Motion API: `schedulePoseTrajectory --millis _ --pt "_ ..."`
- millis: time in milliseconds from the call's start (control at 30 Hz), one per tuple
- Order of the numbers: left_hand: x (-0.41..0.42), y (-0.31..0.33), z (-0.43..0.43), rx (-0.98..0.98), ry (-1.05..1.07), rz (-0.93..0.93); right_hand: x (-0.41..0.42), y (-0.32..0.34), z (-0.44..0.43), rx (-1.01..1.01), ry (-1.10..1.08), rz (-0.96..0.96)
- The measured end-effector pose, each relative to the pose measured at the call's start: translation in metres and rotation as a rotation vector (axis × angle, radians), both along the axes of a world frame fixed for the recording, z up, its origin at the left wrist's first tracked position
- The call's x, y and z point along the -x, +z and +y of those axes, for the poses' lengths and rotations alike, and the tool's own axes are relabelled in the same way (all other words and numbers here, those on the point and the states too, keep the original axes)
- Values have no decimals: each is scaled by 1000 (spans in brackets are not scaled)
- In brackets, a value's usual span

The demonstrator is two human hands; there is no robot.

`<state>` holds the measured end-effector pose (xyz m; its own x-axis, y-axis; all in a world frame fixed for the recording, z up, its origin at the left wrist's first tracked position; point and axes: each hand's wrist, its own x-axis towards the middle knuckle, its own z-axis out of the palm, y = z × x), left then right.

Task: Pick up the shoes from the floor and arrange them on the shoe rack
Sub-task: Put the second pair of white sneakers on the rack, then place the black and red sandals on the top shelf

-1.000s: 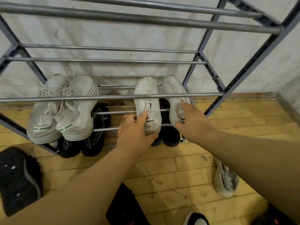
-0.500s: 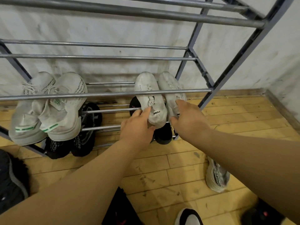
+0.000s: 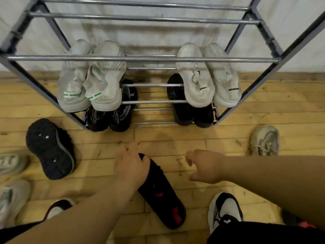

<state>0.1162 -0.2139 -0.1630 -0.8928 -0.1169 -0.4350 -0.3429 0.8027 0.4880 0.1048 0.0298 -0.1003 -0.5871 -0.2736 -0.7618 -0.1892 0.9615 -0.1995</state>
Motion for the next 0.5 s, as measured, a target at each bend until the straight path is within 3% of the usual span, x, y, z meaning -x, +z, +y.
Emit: schedulePoseTrajectory --millis 67,167,300,400,500 --pt "-30 -21 -26 -226 146 -257 -17 -34 -30 59 -50 -164" --pt "-65 -36 -35 -501 153 -402 -39 -81 -72 207 -292 -206" --pt "-66 -36 -28 -645 146 -451 -66 -105 -101 328 -687 -74" --pt "-53 -27 -28 -696 132 -531 -68 -100 -99 374 -890 -151" --pt "-36 -8 -29 -616 123 -549 -49 -78 -93 444 -1019 -178"
